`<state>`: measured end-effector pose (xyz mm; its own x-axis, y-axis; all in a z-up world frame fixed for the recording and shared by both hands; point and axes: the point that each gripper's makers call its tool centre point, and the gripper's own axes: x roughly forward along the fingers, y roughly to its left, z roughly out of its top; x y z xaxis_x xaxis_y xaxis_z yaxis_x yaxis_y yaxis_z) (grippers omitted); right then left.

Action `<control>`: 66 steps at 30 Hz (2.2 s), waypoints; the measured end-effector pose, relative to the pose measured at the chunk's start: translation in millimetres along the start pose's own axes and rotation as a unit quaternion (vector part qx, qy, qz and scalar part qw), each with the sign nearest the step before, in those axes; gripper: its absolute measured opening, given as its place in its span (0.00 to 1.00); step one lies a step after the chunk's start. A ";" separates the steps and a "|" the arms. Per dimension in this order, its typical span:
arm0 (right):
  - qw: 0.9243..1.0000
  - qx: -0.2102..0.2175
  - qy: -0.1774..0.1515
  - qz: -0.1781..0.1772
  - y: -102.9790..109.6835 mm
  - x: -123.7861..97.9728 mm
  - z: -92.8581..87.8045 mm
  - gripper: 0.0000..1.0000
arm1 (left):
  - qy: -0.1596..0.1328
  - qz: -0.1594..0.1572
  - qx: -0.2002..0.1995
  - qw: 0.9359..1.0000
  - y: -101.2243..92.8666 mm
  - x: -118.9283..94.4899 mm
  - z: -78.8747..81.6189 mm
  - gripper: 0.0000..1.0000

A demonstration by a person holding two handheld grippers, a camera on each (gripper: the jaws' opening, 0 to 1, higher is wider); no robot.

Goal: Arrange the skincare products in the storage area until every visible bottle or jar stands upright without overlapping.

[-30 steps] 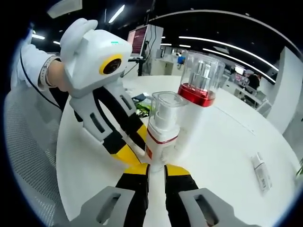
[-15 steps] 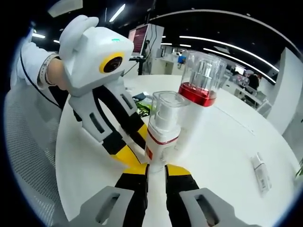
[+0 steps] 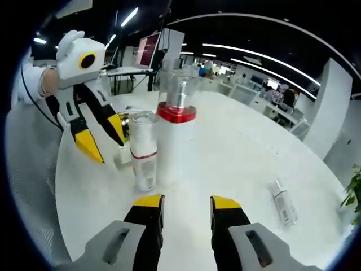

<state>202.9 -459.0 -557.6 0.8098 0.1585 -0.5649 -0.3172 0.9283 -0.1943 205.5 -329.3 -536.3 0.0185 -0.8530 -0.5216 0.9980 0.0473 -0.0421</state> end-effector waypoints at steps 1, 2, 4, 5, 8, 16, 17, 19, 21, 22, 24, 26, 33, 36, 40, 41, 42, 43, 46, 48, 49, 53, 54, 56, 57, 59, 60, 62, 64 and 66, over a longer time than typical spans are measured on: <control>1.000 0.000 0.000 -0.002 -7.2 -0.8 0.8 0.34 | -0.004 0.001 -0.003 1.000 -1.3 -6.6 1.4 0.29; 1.000 -0.003 0.001 -0.007 -12.6 -1.8 0.2 0.36 | -0.006 0.001 -0.004 1.000 -2.1 -11.0 1.7 0.29; 1.000 -0.008 0.009 -0.024 -27.6 -5.1 -3.4 0.35 | -0.013 0.006 -0.007 1.000 -3.9 -21.8 3.9 0.30; 1.000 -0.005 0.008 -0.027 -36.9 -4.6 -3.7 0.35 | -0.013 0.008 -0.009 1.000 -4.9 -28.4 4.2 0.30; 0.999 -0.001 0.017 -0.030 -51.9 -4.4 -6.5 0.39 | -0.020 0.016 -0.009 1.000 -7.8 -45.0 7.7 0.31; 0.998 0.004 0.037 -0.046 -91.3 -0.2 -12.8 0.44 | -0.045 0.020 -0.002 0.999 -13.1 -68.0 14.2 0.34; 0.998 0.004 0.039 -0.047 -100.1 2.3 -13.6 0.44 | -0.047 0.020 -0.003 0.999 -13.3 -69.4 14.7 0.34; 0.998 0.006 0.042 -0.052 -114.0 3.6 -15.2 0.45 | -0.043 0.025 -0.004 0.999 -13.7 -70.9 14.0 0.35; 0.997 0.012 0.046 -0.056 -123.1 4.7 -17.0 0.46 | -0.041 0.028 0.000 0.999 -13.9 -74.9 14.8 0.37; 0.997 0.012 0.050 -0.058 -127.6 5.9 -18.1 0.47 | -0.040 0.030 0.000 0.999 -14.0 -76.6 13.7 0.37; 0.996 0.012 0.058 -0.063 -137.0 9.0 -21.6 0.47 | -0.041 0.035 -0.001 0.999 -12.8 -82.2 12.3 0.37; 0.996 0.017 0.062 -0.067 -144.5 12.2 -23.3 0.47 | -0.033 0.047 0.001 0.998 -10.0 -88.1 7.9 0.38; 0.994 0.037 0.081 -0.062 -163.0 29.5 -30.2 0.48 | -0.025 0.087 -0.019 0.996 4.0 -108.3 -4.3 0.43; 0.993 0.045 0.091 -0.059 -172.4 38.6 -36.3 0.48 | -0.023 0.099 -0.026 0.994 5.6 -117.8 -7.3 0.44; 0.992 0.053 0.099 -0.055 -176.9 46.3 -38.9 0.46 | -0.021 0.107 -0.032 0.994 2.6 -127.1 -9.8 0.44; 0.991 0.056 0.105 -0.056 -179.3 49.4 -41.2 0.46 | -0.019 0.114 -0.034 0.993 2.7 -129.9 -11.2 0.45; 0.991 0.060 0.106 -0.052 -179.4 51.4 -42.6 0.46 | -0.019 0.118 -0.035 0.992 2.9 -131.6 -12.1 0.45; 0.990 0.068 0.112 -0.048 -179.7 54.0 -45.6 0.46 | -0.017 0.121 -0.040 0.992 3.0 -133.7 -14.5 0.45; 0.989 0.072 0.121 -0.044 -183.6 56.8 -51.1 0.43 | -0.010 0.129 -0.045 0.991 4.0 -136.8 -19.6 0.45; 0.988 0.078 0.125 -0.043 -189.4 61.6 -56.1 0.40 | -0.007 0.133 -0.052 0.990 4.3 -137.8 -21.9 0.45; 0.987 0.075 0.133 -0.045 -192.2 63.6 -60.4 0.40 | -0.007 0.135 -0.052 0.989 4.6 -138.1 -22.4 0.45; 0.984 0.096 0.142 -0.045 -192.6 65.5 -70.4 0.38 | -0.004 0.140 -0.053 0.989 5.6 -140.1 -23.3 0.45; 0.984 0.098 0.144 -0.044 -193.7 67.9 -72.1 0.38 | -0.003 0.142 -0.053 0.988 6.2 -140.9 -23.1 0.45; 0.984 0.107 0.134 -0.043 -192.5 68.5 -68.6 0.38 | 0.002 0.146 -0.050 0.988 6.9 -143.5 -23.4 0.46; 0.984 0.113 0.134 -0.044 -192.0 67.3 -67.9 0.39 | 0.004 0.147 -0.047 0.988 7.1 -144.6 -23.7 0.46; 0.984 0.112 0.134 -0.045 -194.2 67.4 -68.4 0.38 | 0.008 0.149 -0.046 0.988 7.8 -147.3 -24.8 0.47; 0.983 0.117 0.133 -0.041 -190.6 67.2 -68.5 0.36 | 0.009 0.150 -0.045 0.988 8.0 -149.2 -25.1 0.46; 0.983 0.125 0.131 -0.038 -188.1 66.6 -69.3 0.34 | 0.009 0.158 -0.050 0.986 10.5 -152.2 -26.1 0.47; 0.983 0.125 0.131 -0.034 -187.5 66.8 -69.8 0.31 | 0.010 0.156 -0.049 0.986 10.1 -153.9 -27.3 0.51; 0.983 0.122 0.132 -0.031 -186.0 66.4 -69.6 0.28 | 0.009 0.159 -0.049 0.986 9.9 -155.8 -26.6 0.55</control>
<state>281.3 -644.6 -614.8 0.6582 0.0355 -0.7520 -0.1164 0.9917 -0.0550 210.9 -182.1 -478.1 0.3279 -0.7778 -0.5362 0.9313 0.3616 0.0451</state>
